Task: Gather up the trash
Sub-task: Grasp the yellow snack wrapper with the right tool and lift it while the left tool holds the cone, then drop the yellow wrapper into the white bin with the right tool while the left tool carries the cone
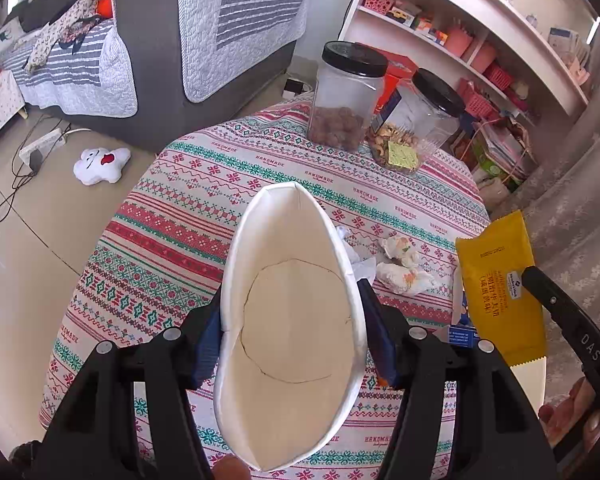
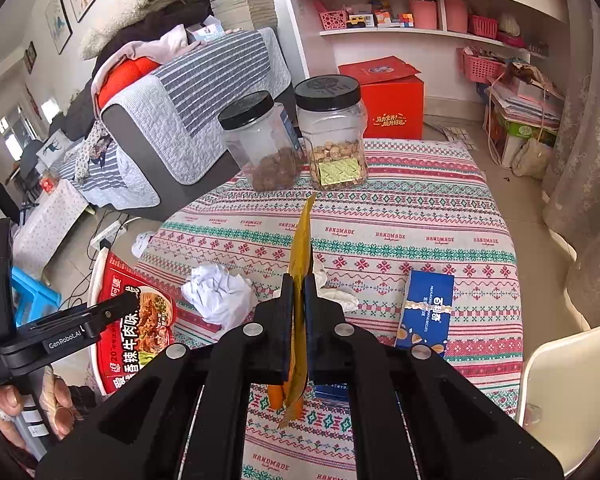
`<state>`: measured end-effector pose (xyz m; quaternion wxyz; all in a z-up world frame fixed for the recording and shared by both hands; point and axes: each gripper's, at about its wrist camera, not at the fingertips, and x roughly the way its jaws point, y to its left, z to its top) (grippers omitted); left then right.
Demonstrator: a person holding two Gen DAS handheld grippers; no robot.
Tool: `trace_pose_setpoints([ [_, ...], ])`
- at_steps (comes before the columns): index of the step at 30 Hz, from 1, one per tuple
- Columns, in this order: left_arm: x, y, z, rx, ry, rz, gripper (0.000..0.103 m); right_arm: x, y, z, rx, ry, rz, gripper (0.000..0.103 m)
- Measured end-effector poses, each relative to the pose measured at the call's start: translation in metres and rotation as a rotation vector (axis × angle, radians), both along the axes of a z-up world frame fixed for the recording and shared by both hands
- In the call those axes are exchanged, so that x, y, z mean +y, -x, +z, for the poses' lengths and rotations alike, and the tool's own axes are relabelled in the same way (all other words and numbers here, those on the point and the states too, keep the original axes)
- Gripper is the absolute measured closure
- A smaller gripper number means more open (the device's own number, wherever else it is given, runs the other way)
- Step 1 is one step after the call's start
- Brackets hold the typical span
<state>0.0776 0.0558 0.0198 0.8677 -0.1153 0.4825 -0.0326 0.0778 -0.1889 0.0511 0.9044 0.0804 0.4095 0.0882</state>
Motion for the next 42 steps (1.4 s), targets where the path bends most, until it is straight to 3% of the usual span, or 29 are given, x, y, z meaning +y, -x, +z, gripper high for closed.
trace_pose_setpoints([
  [15, -0.053, 0.012, 0.024, -0.076, -0.017, -0.071, 0.042, -0.064, 0.043, 0.035, -0.093, -0.021, -0.105, 0.098],
  [27, -0.130, 0.026, 0.028, -0.086, -0.025, -0.194, 0.042, -0.161, 0.101, 0.044, -0.130, -0.014, -0.323, 0.098],
  [34, -0.181, 0.035, 0.029, -0.085, -0.030, -0.281, 0.042, -0.223, 0.129, 0.024, -0.062, 0.013, -0.488, 0.098],
  [37, -0.205, 0.040, 0.030, -0.090, -0.033, -0.327, 0.042, -0.245, 0.138, 0.012, -0.012, -0.004, -0.545, 0.083],
  [39, -0.222, 0.043, 0.033, -0.096, -0.032, -0.358, 0.042, -0.257, 0.146, 0.010, -0.009, -0.013, -0.578, 0.055],
  [42, -0.249, 0.048, 0.038, -0.108, -0.024, -0.401, 0.042, -0.271, 0.161, 0.016, -0.034, 0.006, -0.639, 0.041],
])
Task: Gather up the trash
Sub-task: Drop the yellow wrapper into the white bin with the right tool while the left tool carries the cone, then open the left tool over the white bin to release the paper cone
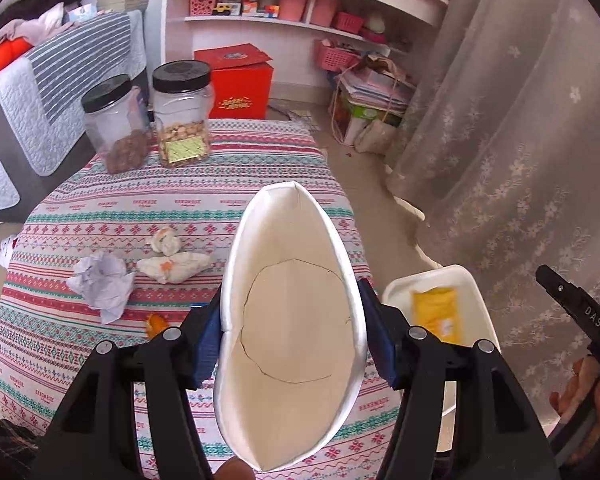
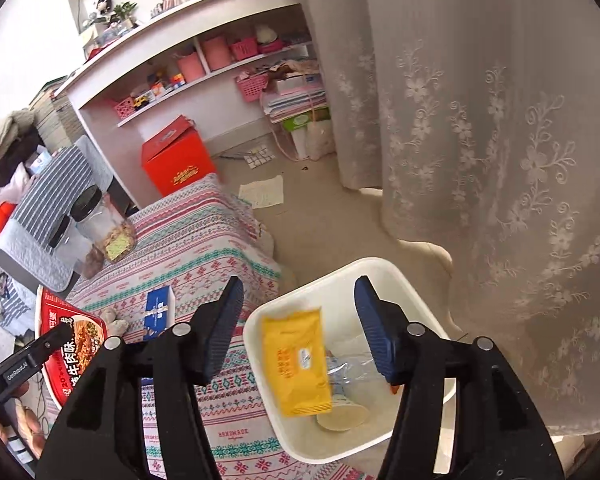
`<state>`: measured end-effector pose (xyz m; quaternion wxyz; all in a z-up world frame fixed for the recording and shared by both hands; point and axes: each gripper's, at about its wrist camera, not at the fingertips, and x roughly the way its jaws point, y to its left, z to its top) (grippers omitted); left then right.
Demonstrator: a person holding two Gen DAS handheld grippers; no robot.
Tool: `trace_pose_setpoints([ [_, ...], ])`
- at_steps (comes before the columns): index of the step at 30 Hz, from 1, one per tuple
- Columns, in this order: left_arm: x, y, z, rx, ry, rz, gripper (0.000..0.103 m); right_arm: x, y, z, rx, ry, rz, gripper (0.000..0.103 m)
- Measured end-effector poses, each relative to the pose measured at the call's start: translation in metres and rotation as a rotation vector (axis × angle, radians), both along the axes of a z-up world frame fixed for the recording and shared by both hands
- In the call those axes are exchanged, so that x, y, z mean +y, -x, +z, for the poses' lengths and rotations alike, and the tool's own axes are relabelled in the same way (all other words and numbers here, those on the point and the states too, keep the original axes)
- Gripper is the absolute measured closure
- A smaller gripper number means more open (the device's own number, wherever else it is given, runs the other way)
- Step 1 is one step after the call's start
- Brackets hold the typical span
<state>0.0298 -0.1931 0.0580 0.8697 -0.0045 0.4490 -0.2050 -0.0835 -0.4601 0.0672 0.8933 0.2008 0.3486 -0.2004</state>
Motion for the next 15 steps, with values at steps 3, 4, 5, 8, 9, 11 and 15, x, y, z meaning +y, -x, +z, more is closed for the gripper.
trace_pose_setpoints([
  [3, -0.027, 0.005, 0.008, -0.014, 0.019, -0.038, 0.042, -0.016, 0.016, 0.004, -0.015, 0.030, -0.100, 0.018],
  [4, -0.036, 0.007, 0.012, -0.021, 0.029, -0.052, 0.042, -0.021, 0.022, 0.006, -0.021, 0.048, -0.139, 0.017],
  [5, -0.045, 0.010, 0.016, -0.030, 0.037, -0.068, 0.042, -0.025, 0.027, 0.008, -0.023, 0.073, -0.174, 0.015],
  [8, -0.073, 0.018, 0.027, -0.067, 0.054, -0.111, 0.042, -0.036, 0.041, 0.016, -0.032, 0.167, -0.278, 0.007],
  [9, -0.082, 0.021, 0.030, -0.078, 0.060, -0.125, 0.042, -0.039, 0.046, 0.019, -0.035, 0.203, -0.309, 0.007],
  [11, -0.101, 0.027, 0.035, -0.092, 0.071, -0.152, 0.042, -0.041, 0.055, 0.025, -0.038, 0.282, -0.362, 0.007],
  [15, -0.135, 0.040, 0.041, -0.124, 0.084, -0.209, 0.042, -0.048, 0.069, 0.032, -0.044, 0.380, -0.437, 0.007],
])
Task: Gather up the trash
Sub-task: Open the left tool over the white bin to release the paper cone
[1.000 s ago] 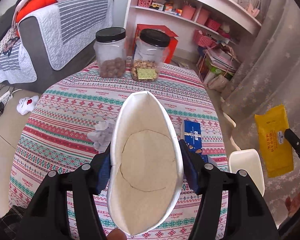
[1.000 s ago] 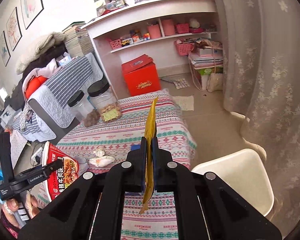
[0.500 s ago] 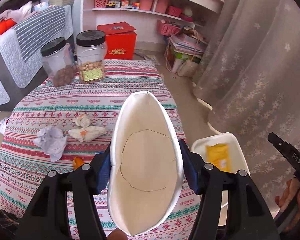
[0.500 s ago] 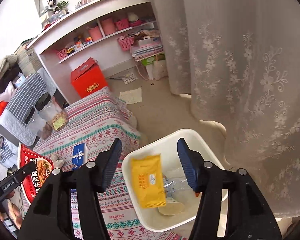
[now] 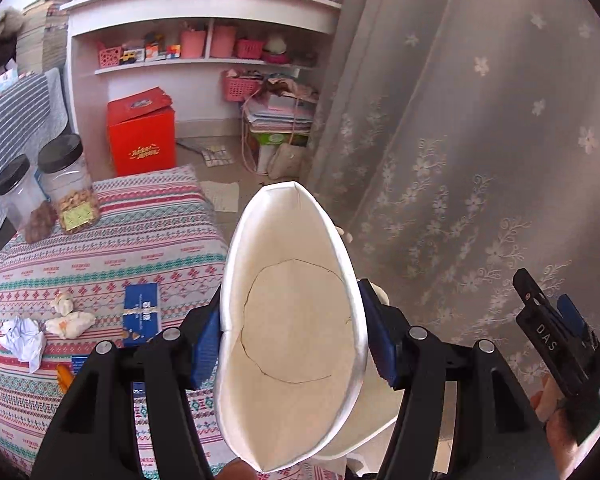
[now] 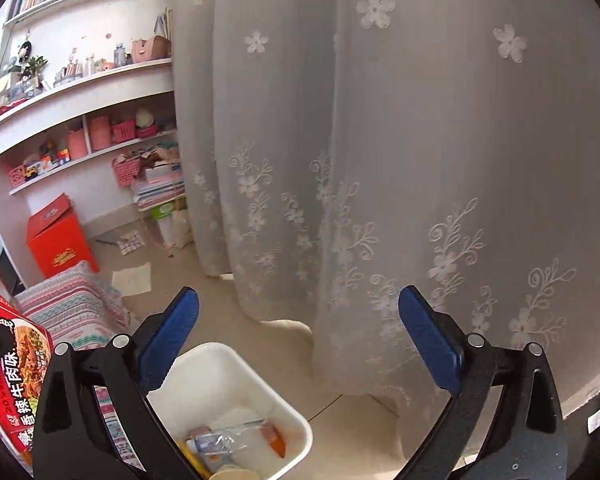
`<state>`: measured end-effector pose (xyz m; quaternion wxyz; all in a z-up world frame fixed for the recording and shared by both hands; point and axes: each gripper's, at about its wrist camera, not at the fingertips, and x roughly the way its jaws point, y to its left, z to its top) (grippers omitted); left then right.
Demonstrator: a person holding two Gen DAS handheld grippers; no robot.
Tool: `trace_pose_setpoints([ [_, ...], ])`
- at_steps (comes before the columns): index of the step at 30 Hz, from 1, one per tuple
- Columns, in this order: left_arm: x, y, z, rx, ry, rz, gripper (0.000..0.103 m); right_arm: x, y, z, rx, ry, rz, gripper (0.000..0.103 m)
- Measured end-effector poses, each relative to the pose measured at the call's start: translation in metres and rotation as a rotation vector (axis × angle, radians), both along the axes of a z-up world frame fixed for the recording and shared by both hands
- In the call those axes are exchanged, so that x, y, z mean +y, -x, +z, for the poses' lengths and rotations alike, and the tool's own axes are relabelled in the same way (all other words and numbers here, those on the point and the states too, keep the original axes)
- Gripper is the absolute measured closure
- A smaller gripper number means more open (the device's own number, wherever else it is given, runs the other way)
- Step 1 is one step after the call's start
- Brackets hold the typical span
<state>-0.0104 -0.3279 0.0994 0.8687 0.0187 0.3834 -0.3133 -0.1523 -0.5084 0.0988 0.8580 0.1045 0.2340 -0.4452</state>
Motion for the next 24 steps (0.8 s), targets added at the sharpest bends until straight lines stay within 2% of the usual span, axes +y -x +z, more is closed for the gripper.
trace_pose_setpoints([
  [7, -0.046, 0.017, -0.003, -0.007, 0.002, -0.077, 0.041, -0.017, 0.015, 0.000, 0.004, -0.004, -0.074, 0.007],
  [13, -0.072, 0.024, -0.007, 0.005, 0.002, -0.129, 0.030, -0.026, 0.025, 0.000, -0.010, -0.014, -0.120, 0.007],
  [16, -0.075, 0.024, -0.007, 0.016, -0.005, -0.135, 0.025, -0.026, 0.027, 0.001, -0.019, -0.010, -0.132, 0.007],
  [24, -0.062, 0.020, -0.004, -0.037, -0.030, -0.081, 0.013, -0.015, 0.017, 0.001, -0.004, 0.015, -0.111, 0.007],
])
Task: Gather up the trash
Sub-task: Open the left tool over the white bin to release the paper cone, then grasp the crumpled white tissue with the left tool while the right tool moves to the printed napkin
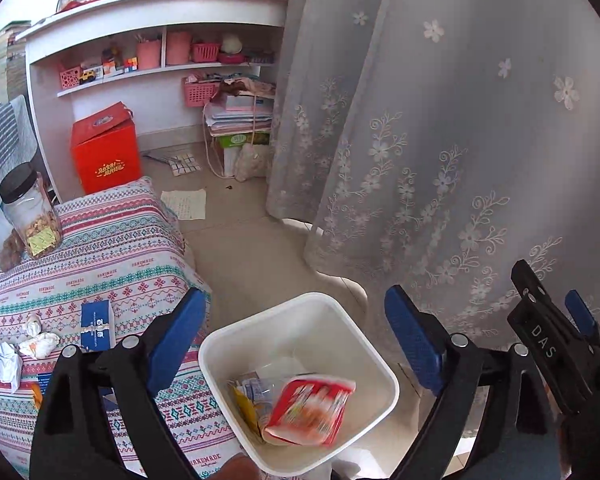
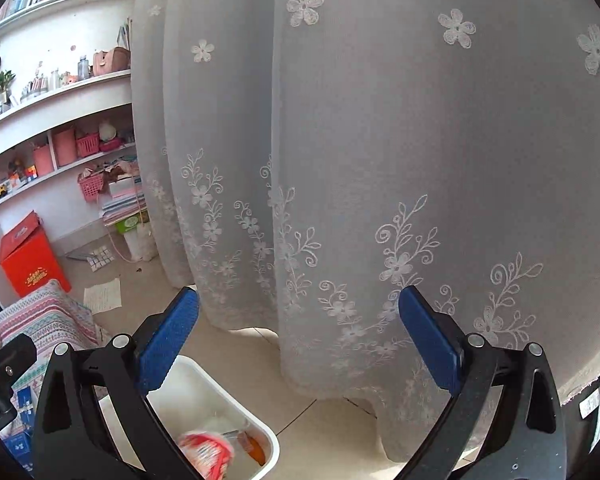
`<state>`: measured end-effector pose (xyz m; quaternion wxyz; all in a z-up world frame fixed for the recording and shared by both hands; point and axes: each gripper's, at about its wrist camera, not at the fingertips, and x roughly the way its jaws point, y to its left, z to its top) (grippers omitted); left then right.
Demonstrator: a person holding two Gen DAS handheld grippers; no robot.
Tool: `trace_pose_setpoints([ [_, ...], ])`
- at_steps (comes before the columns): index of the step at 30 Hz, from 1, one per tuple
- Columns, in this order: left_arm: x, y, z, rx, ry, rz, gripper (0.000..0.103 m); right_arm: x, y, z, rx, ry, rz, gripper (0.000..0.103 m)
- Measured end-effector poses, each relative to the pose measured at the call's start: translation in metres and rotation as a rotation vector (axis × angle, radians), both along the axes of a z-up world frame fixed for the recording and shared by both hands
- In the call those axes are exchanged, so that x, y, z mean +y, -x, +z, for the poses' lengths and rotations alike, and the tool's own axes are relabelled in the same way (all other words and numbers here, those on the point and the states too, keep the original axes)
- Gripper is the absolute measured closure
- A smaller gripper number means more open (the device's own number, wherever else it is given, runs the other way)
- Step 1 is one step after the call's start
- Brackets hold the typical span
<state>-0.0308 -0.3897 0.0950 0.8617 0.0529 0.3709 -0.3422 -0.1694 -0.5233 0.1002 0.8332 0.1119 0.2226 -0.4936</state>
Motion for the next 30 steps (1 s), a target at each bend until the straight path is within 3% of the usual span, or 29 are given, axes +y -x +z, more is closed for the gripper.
trace_pose_setpoints([
  [10, 0.024, -0.007, 0.000, -0.130, -0.077, 0.113, 0.012, 0.026, -0.028, -0.002, 0.033, 0.026, 0.075, 0.007],
  [20, 0.079, -0.042, -0.011, -0.110, -0.112, 0.248, 0.012, 0.068, -0.071, -0.008, 0.092, 0.047, 0.194, 0.007],
  [30, 0.144, -0.077, -0.039, -0.034, -0.158, 0.371, 0.011, 0.126, -0.127, -0.020, 0.164, 0.046, 0.350, 0.007],
])
